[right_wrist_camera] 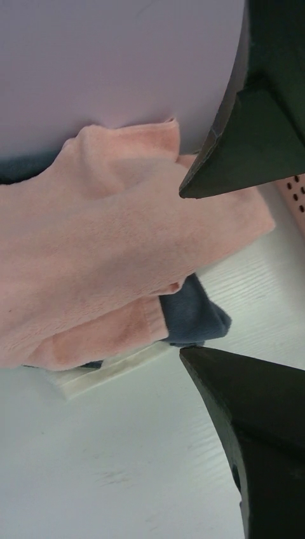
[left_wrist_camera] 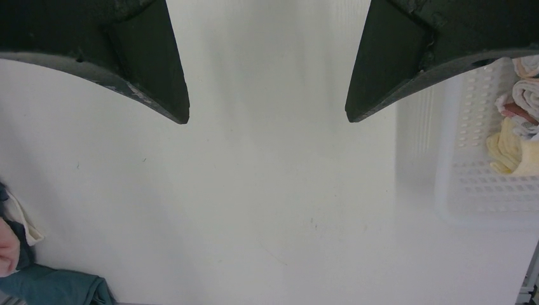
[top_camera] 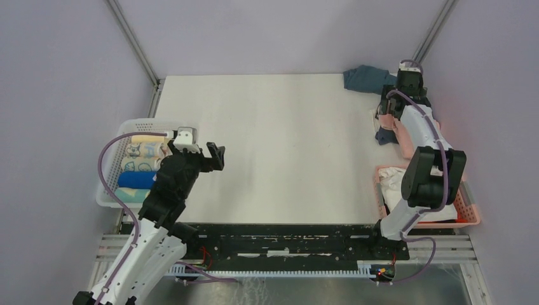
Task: Roll the towels
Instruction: Pick up the towel at the corner of the board.
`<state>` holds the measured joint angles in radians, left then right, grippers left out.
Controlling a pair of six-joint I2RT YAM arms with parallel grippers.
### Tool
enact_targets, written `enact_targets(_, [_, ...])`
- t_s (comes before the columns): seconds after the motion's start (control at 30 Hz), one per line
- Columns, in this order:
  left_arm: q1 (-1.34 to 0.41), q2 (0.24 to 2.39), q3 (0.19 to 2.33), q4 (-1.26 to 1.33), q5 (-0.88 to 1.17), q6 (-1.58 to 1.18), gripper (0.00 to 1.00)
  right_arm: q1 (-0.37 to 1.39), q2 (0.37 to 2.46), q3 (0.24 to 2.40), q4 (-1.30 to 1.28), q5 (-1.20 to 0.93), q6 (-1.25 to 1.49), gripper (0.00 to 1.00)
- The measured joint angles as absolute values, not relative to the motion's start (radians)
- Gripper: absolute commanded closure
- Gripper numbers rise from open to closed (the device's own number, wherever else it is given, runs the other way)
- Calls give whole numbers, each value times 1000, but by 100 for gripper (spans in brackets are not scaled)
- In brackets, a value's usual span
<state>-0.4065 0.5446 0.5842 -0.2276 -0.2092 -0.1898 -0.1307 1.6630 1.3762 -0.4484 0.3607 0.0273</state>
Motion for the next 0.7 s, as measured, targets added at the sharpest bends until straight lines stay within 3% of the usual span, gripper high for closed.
enact_targets(0.3, [-406,622,584,-221,-208,-189,1,-169,1932,1483,-390,267,-31,30])
enact_targets(0.43, [-406,643,584,-222,-207,-189,1,-183,1976,1485,-371,274,-68,53])
enact_targets(0.5, [-406,646,584,-221,-207,-189,1,-192,1980,1485,-362,282,-87,70])
enact_targets(0.57, [-406,646,584,-221,-205,-189,1,-203,1980,1491,-352,297,-102,95])
enact_targets(0.6, [-406,646,584,-221,-204,-189,1,-208,1980,1495,-345,301,-106,100])
enact_targets(0.7, [-406,646,584,-221,-201,-189,1,-214,1973,1498,-333,314,-128,100])
